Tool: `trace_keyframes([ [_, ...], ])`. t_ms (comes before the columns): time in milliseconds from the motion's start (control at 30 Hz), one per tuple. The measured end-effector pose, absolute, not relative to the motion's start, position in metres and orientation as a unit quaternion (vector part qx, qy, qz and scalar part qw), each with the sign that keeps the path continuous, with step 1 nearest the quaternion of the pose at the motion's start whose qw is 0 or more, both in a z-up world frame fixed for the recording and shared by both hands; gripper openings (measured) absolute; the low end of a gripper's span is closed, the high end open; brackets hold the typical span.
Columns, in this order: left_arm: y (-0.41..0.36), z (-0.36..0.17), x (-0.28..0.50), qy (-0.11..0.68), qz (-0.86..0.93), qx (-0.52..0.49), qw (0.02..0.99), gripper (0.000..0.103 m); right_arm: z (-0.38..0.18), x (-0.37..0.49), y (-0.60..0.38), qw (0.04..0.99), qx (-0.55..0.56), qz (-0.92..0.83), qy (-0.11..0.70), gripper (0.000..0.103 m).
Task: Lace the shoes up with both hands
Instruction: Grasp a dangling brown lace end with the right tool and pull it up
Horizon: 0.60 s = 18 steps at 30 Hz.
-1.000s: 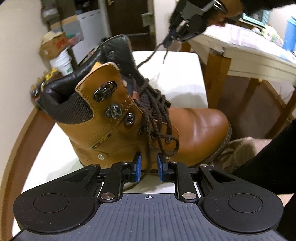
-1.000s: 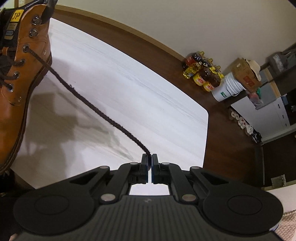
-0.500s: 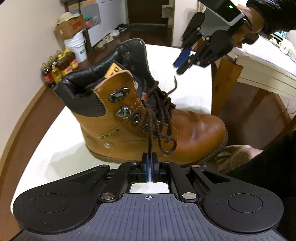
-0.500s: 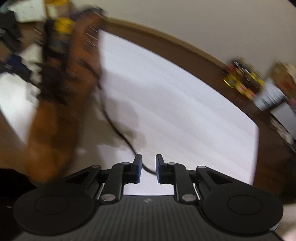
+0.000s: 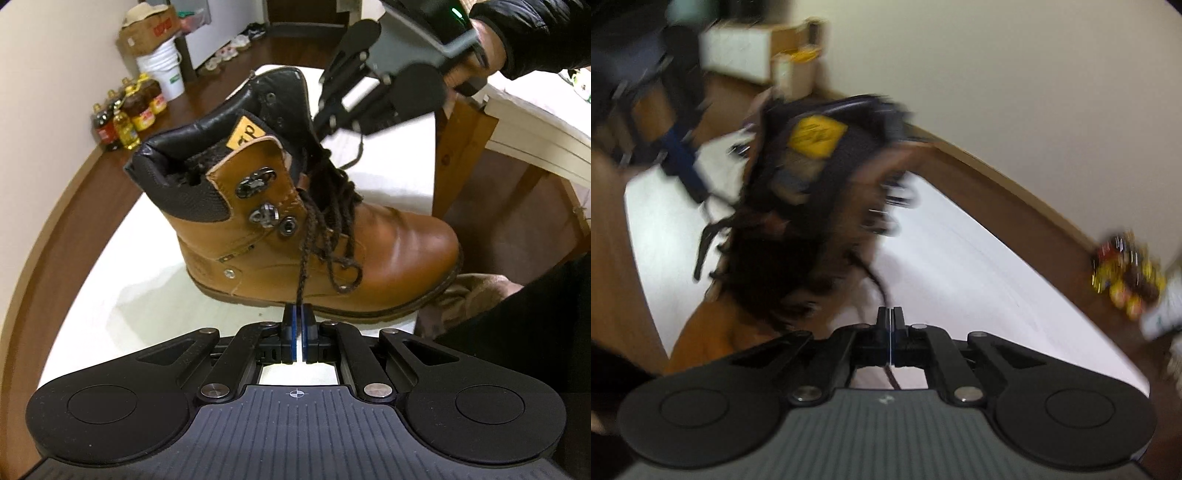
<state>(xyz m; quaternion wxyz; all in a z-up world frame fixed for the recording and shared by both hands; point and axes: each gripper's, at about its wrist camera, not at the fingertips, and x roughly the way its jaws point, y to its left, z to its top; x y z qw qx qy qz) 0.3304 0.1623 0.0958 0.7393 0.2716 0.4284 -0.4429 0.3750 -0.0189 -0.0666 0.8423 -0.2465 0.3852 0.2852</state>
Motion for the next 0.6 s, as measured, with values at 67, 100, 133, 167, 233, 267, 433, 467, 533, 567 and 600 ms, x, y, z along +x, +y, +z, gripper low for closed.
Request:
trace_keyframes([
  [67, 0.161, 0.097, 0.329, 0.432, -0.441, 0.267, 0.74, 0.002, -0.066, 0.38, -0.043, 0.85, -0.229, 0.243, 0.408, 0.0],
  [100, 0.161, 0.097, 0.329, 0.434, -0.44, 0.264, 0.741, 0.002, -0.067, 0.38, -0.052, 0.85, -0.229, 0.229, 0.415, 0.0],
  [133, 0.161, 0.097, 0.328, 0.434, -0.437, 0.262, 0.743, 0.002, -0.067, 0.38, -0.056, 0.851, -0.228, 0.222, 0.418, 0.0],
  [167, 0.161, 0.097, 0.328, 0.436, -0.435, 0.26, 0.744, 0.002, -0.068, 0.38, -0.067, 0.852, -0.225, 0.209, 0.425, 0.001],
  [233, 0.161, 0.097, 0.327, 0.439, -0.431, 0.257, 0.745, 0.002, -0.067, 0.378, -0.079, 0.849, -0.214, 0.204, 0.439, 0.005],
  [267, 0.161, 0.096, 0.327, 0.44, -0.43, 0.256, 0.745, 0.002, -0.066, 0.375, -0.077, 0.848, -0.213, 0.214, 0.435, 0.009],
  [433, 0.155, 0.096, 0.326, 0.446, -0.427, 0.259, 0.743, 0.002, -0.061, 0.358, -0.037, 0.838, -0.267, 0.305, 0.365, 0.021],
  [467, 0.155, 0.097, 0.327, 0.447, -0.425, 0.26, 0.743, 0.002, -0.062, 0.357, -0.028, 0.83, -0.285, 0.325, 0.352, 0.021],
  [533, 0.155, 0.098, 0.327, 0.449, -0.42, 0.262, 0.744, 0.002, -0.065, 0.353, -0.016, 0.819, -0.313, 0.354, 0.326, 0.021],
  [567, 0.155, 0.099, 0.328, 0.45, -0.418, 0.262, 0.744, 0.002, -0.064, 0.352, -0.013, 0.816, -0.32, 0.362, 0.318, 0.021],
  [600, 0.155, 0.1, 0.328, 0.452, -0.414, 0.261, 0.746, 0.002, -0.061, 0.351, -0.01, 0.814, -0.326, 0.367, 0.31, 0.021],
])
